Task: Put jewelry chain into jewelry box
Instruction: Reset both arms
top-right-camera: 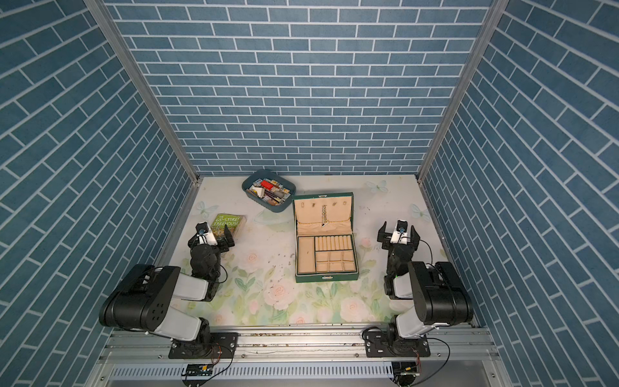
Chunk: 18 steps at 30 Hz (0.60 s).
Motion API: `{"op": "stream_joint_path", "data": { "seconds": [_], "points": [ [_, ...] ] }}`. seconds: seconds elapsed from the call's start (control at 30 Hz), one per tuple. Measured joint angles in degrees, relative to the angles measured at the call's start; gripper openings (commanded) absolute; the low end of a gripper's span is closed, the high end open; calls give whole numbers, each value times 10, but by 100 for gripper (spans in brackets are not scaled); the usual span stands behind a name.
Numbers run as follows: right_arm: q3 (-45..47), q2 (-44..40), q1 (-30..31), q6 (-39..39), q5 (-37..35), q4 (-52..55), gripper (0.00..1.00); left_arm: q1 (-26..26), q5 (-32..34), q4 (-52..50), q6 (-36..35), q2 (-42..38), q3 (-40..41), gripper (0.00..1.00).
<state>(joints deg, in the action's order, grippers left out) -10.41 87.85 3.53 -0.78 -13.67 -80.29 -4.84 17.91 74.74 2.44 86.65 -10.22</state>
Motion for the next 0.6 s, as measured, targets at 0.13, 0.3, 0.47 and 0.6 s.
{"op": "stream_joint_path", "data": {
  "seconds": [0.13,0.3,0.47,0.6],
  "points": [
    [1,0,0,3,5,15,100,0,5,2,4,0,0,100],
    [1,0,0,5,9,19,100,0,5,1,6,0,0,100],
    [1,0,0,5,10,20,100,0,5,2,6,0,0,100],
    [1,0,0,5,11,23,100,0,5,2,6,0,0,100]
  ]
}}
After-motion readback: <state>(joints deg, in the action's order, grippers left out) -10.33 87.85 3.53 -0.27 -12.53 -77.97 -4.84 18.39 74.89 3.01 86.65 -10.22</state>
